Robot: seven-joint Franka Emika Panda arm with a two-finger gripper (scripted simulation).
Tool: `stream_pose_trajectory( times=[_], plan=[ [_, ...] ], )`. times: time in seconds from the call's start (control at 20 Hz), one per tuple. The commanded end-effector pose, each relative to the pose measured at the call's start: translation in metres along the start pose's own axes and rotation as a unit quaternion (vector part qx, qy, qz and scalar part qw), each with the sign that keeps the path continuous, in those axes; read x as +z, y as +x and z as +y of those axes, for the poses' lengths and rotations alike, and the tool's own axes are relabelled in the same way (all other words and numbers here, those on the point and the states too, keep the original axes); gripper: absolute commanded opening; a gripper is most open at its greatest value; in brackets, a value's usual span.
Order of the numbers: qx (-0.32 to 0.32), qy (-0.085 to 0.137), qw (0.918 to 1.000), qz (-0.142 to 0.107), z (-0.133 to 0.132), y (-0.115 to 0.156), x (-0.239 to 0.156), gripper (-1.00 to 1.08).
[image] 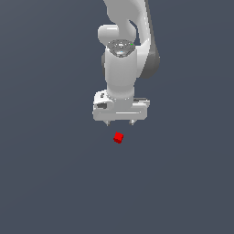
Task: Pick up the red cube and move it to a goal position.
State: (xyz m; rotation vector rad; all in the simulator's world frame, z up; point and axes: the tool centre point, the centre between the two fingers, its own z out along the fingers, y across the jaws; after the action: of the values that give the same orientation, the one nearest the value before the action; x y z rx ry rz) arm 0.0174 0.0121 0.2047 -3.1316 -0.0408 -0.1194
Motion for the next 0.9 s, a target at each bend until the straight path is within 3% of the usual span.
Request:
stream_pose_trajectory(
  times=[0.0, 0.45, 0.85],
  plan=[
    [0.000, 0.000, 1.0000, 0.000, 0.000, 0.000, 0.000, 1.00],
    [0.028, -0.002, 0.9996, -0.005, 0.002, -0.006, 0.025, 1.00],
    [0.102, -0.007, 0.9946, -0.018, 0.005, -0.023, 0.090, 1.00]
  ],
)
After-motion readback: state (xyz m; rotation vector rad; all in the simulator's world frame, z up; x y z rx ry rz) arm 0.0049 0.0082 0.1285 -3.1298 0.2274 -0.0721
